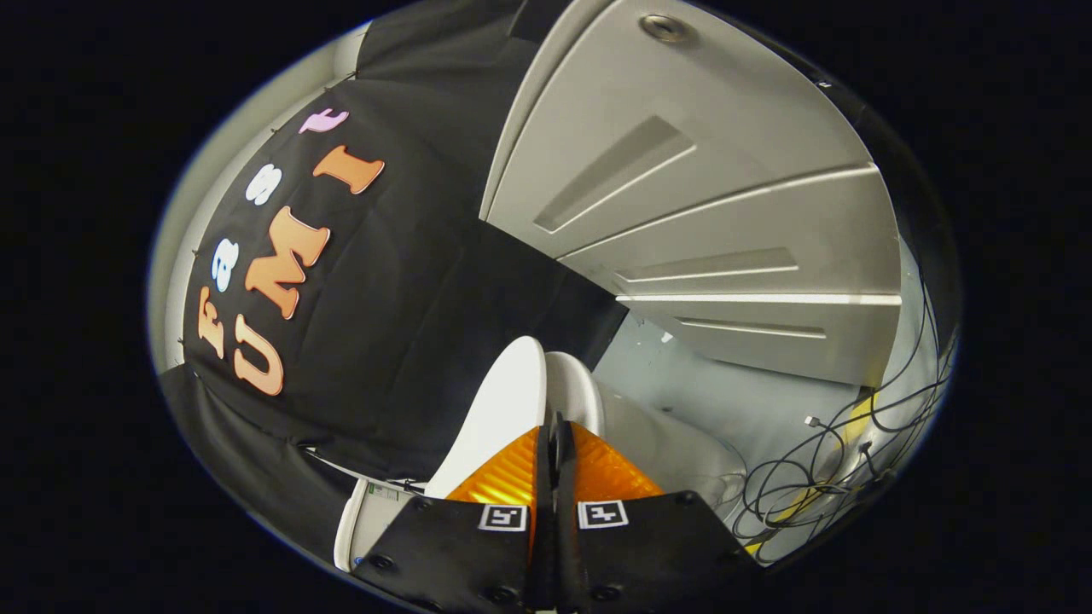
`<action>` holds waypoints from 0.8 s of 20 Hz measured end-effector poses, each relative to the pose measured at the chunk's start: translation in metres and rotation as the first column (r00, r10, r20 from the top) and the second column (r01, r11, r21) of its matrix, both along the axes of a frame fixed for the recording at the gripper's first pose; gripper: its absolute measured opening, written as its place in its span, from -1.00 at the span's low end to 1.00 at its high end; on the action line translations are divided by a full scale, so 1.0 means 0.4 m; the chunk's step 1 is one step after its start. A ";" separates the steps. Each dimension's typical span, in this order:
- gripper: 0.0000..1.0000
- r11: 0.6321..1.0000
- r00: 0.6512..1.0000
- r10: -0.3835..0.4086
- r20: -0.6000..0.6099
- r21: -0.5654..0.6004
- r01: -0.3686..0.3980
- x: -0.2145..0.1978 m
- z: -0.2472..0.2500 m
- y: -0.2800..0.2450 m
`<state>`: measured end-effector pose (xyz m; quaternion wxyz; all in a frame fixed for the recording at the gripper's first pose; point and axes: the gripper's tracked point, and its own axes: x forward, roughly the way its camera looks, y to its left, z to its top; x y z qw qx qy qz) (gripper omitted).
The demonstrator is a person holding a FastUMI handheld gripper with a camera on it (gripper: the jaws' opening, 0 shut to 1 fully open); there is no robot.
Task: Open the toilet lid.
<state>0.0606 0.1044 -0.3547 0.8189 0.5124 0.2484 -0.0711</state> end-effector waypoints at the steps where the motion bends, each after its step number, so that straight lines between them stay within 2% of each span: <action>1: -0.84 1.000 1.000 0.003 -0.002 -0.010 -0.003 0.003 0.012 0.001; 5: -0.84 0.999 0.999 0.017 0.033 -0.042 -0.015 0.026 0.094 0.008; 9: -0.84 0.972 0.997 0.025 0.069 -0.235 -0.009 0.089 0.167 0.001; 11: -0.84 0.965 0.997 -0.022 0.073 -0.260 0.040 0.125 0.204 -0.001; 12: -0.84 0.964 0.998 -0.026 0.055 -0.264 0.040 0.134 0.221 0.002; 16: -0.84 0.921 0.996 0.043 0.078 -0.389 -0.009 0.149 0.334 0.045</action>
